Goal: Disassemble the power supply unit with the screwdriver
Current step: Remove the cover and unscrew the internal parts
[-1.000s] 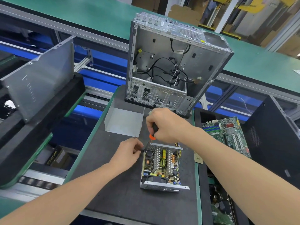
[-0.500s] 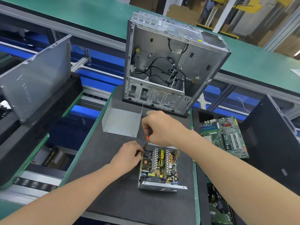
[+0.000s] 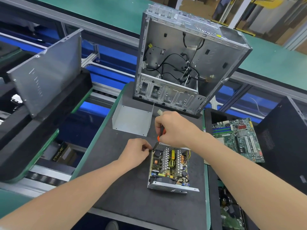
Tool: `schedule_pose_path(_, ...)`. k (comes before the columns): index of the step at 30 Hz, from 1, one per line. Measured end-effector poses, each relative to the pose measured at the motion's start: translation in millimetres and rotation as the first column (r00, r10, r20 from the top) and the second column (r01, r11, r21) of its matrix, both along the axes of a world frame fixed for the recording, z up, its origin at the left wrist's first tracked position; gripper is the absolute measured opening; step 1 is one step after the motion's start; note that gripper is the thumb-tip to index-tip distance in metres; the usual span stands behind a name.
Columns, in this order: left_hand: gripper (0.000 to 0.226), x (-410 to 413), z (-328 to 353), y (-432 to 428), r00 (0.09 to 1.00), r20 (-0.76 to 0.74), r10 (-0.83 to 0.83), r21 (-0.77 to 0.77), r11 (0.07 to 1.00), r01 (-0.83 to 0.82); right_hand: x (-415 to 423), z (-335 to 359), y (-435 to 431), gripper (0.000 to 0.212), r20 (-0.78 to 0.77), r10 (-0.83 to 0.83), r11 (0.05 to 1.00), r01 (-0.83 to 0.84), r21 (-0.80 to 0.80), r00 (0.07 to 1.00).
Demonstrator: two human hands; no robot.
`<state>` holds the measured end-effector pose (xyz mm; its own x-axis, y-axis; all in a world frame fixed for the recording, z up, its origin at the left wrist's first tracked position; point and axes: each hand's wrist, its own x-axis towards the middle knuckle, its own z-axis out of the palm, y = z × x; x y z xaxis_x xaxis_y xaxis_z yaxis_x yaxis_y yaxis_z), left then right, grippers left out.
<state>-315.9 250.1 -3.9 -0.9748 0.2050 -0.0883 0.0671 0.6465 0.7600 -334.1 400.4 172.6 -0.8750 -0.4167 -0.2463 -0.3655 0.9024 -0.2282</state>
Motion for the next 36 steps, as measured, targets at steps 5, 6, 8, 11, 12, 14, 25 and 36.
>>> schedule_pose_path(5, 0.022, 0, -1, -2, 1.0, -0.001, -0.009, -0.009, 1.0, 0.009, 0, 3, 1, 0.026, -0.011, 0.004, 1.0, -0.004, 0.0, 1.0)
schedule_pose_path(6, 0.022, 0, -2, -1, 1.0, 0.0, -0.011, -0.01, 1.0, 0.011, 0, 3, 2, 0.025, -0.009, 0.003, 1.0, -0.003, -0.001, 1.0)
schedule_pose_path(8, 0.022, -1, -1, -1, 1.0, 0.004, -0.015, -0.012, 1.0, 0.015, -1, 1, 3, 0.023, -0.006, 0.0, 1.0, 0.0, -0.006, 1.0)
schedule_pose_path(11, 0.023, -1, -1, -1, 1.0, 0.003, -0.013, -0.015, 1.0, 0.013, -1, -1, 4, 0.019, 0.003, -0.002, 1.0, 0.002, -0.012, 1.0)
schedule_pose_path(12, 0.023, -1, -1, -1, 1.0, 0.006, -0.012, -0.014, 1.0, 0.012, -2, -1, 4, 0.019, 0.006, -0.008, 1.0, 0.008, -0.013, 1.0)
schedule_pose_path(14, 0.024, -1, 0, -1, 1.0, 0.013, -0.012, -0.009, 1.0, 0.012, -3, 0, 5, 0.02, -0.004, -0.017, 1.0, 0.017, -0.01, 1.0)
schedule_pose_path(25, 0.025, 0, 4, 0, 0.999, 0.007, -0.034, -0.005, 0.999, 0.034, -6, -2, 3, 0.022, -0.009, -0.012, 1.0, 0.012, 0.005, 1.0)
schedule_pose_path(36, 0.02, -12, 37, -2, 0.979, -0.047, -0.199, 0.339, 0.919, 0.203, -6, 4, -7, 0.023, 0.027, 0.151, 0.985, -0.153, 0.082, 0.988)
